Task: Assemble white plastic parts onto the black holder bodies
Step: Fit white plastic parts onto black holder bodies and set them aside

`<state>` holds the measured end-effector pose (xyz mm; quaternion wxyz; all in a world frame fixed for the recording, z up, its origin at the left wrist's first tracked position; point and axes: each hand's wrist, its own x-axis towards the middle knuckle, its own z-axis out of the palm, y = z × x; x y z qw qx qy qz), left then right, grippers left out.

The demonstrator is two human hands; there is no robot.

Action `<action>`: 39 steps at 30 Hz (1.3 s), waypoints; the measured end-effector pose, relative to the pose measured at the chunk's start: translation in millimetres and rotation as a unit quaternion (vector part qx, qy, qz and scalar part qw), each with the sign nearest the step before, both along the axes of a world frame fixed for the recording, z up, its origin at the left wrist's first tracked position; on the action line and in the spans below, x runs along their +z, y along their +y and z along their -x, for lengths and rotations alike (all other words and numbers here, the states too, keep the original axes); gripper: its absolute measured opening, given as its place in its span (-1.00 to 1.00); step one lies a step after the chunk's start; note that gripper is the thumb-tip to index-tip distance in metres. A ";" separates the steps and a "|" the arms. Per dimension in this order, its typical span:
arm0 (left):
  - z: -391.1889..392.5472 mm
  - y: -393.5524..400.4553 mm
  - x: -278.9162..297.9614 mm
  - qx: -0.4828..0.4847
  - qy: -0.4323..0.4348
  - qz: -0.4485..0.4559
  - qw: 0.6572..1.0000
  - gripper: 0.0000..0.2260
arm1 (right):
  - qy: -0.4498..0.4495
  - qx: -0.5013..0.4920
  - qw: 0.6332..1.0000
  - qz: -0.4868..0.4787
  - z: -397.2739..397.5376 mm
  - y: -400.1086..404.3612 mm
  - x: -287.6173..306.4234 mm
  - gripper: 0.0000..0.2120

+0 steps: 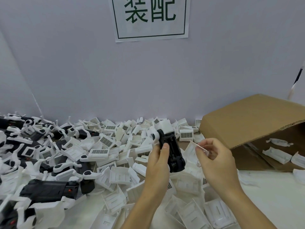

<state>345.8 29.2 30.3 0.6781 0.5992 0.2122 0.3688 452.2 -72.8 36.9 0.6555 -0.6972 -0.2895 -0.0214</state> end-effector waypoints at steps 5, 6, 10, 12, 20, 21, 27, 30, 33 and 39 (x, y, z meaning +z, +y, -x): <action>0.0 -8.0 0.4 -0.016 0.025 -0.049 0.998 -0.80 | 0.046 0.085 0.994 -0.049 5.0 0.9 3.2 -0.85; 0.1 -8.1 0.4 -0.015 0.026 -0.050 0.998 -0.81 | 0.045 0.109 0.992 -0.050 6.0 0.0 4.0 -0.83; 1.3 -6.2 3.7 0.002 0.016 -0.025 1.000 -0.81 | 0.014 0.232 0.972 -0.037 7.3 -5.2 4.9 -0.60; 1.5 -3.9 5.0 0.007 0.011 -0.005 1.000 -0.79 | -0.011 0.274 0.962 -0.013 7.1 -6.4 3.8 -0.44; 2.8 -0.6 4.6 0.015 0.021 0.042 0.999 -0.77 | -0.129 0.206 0.968 0.063 1.6 -4.2 1.2 -0.39; 2.6 -1.3 5.3 0.014 0.020 0.043 0.999 -0.76 | -0.140 0.188 0.970 0.069 0.9 -4.0 1.5 -0.43; 3.3 -5.4 7.2 0.023 0.019 0.023 0.999 -0.74 | -0.142 0.087 0.984 0.066 -0.5 -6.8 1.5 -0.68; 2.9 -4.7 5.8 0.021 0.002 0.011 1.000 -0.82 | -0.106 0.081 0.991 0.017 0.7 -8.0 4.5 -0.87; 2.8 -4.7 5.6 0.011 -0.007 0.000 1.000 -0.82 | -0.084 0.078 0.993 0.000 5.5 -5.9 6.5 -0.72; 3.5 -5.6 5.8 -0.008 -0.023 -0.041 0.999 -0.81 | -0.084 0.078 0.993 0.010 9.3 -0.2 4.8 -0.57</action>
